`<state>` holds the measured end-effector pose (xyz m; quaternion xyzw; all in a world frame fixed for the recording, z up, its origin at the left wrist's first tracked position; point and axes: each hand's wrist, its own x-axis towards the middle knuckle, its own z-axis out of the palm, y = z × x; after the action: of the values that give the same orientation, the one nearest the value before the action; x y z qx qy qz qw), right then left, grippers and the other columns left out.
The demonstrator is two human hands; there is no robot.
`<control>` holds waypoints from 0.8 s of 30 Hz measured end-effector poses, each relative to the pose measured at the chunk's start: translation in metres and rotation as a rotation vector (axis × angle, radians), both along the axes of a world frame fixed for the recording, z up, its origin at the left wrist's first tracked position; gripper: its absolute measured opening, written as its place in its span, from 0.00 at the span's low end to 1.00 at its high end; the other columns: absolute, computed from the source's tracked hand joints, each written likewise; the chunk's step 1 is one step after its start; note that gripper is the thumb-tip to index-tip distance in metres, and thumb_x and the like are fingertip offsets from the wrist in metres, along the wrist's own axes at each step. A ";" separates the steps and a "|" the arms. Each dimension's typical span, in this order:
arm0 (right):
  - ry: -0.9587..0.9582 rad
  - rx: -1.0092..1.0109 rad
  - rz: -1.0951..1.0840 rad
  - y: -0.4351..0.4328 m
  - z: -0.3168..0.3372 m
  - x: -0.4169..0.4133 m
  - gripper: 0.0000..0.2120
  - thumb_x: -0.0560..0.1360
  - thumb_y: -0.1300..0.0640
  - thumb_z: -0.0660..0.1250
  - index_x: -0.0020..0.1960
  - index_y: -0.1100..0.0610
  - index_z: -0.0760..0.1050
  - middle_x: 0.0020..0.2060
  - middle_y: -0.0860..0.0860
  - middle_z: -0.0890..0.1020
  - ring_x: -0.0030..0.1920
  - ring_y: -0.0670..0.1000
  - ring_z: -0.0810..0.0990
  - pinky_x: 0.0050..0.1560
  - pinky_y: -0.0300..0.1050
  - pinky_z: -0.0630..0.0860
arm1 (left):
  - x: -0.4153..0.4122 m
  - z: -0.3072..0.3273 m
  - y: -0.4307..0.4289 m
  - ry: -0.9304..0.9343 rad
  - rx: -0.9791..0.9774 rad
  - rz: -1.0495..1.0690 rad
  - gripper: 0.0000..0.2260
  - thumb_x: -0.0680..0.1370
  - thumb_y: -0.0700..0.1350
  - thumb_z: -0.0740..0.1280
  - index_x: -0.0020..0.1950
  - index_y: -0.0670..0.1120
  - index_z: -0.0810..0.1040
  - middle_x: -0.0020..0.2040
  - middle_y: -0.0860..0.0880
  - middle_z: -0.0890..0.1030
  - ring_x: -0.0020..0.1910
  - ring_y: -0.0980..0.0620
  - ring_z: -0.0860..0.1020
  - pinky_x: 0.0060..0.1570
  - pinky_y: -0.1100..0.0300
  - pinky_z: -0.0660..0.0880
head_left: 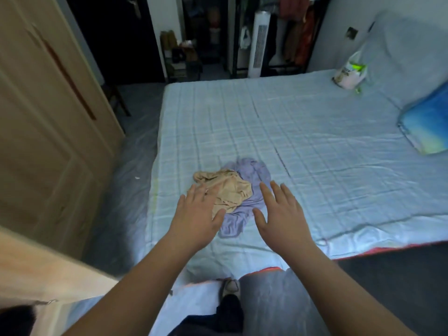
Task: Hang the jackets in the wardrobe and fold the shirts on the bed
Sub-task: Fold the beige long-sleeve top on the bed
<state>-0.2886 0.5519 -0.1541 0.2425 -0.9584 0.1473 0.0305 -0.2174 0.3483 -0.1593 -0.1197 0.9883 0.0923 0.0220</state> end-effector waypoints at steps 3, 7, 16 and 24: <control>-0.033 0.014 0.028 -0.009 -0.013 -0.037 0.35 0.75 0.38 0.48 0.77 0.52 0.62 0.76 0.55 0.65 0.76 0.59 0.60 0.72 0.57 0.63 | -0.032 -0.017 -0.007 -0.032 0.035 0.013 0.32 0.79 0.62 0.48 0.81 0.53 0.51 0.81 0.46 0.55 0.79 0.42 0.52 0.75 0.44 0.54; -0.107 0.042 0.082 -0.031 -0.040 -0.102 0.32 0.77 0.41 0.53 0.78 0.53 0.59 0.77 0.55 0.62 0.77 0.58 0.58 0.74 0.56 0.61 | -0.088 -0.050 -0.026 -0.069 0.096 0.036 0.30 0.82 0.60 0.53 0.81 0.52 0.50 0.81 0.47 0.54 0.79 0.42 0.51 0.75 0.44 0.54; -0.340 0.089 0.138 -0.088 -0.110 -0.252 0.29 0.81 0.47 0.58 0.79 0.55 0.56 0.77 0.56 0.61 0.77 0.57 0.57 0.76 0.51 0.55 | -0.230 -0.115 -0.089 -0.200 0.211 0.150 0.38 0.73 0.63 0.46 0.79 0.46 0.58 0.79 0.40 0.60 0.78 0.39 0.57 0.76 0.47 0.56; -0.583 0.064 0.095 -0.111 -0.178 -0.326 0.28 0.79 0.52 0.63 0.76 0.59 0.63 0.70 0.58 0.71 0.69 0.59 0.68 0.68 0.52 0.65 | -0.313 -0.178 -0.115 -0.310 0.345 0.223 0.28 0.78 0.53 0.56 0.78 0.46 0.61 0.77 0.41 0.63 0.75 0.39 0.59 0.73 0.46 0.60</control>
<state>-0.6143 0.4413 -0.3322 0.2356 -0.9185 0.1817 -0.2605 -0.5307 0.2328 -0.3369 -0.2353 0.9234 0.2420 0.1829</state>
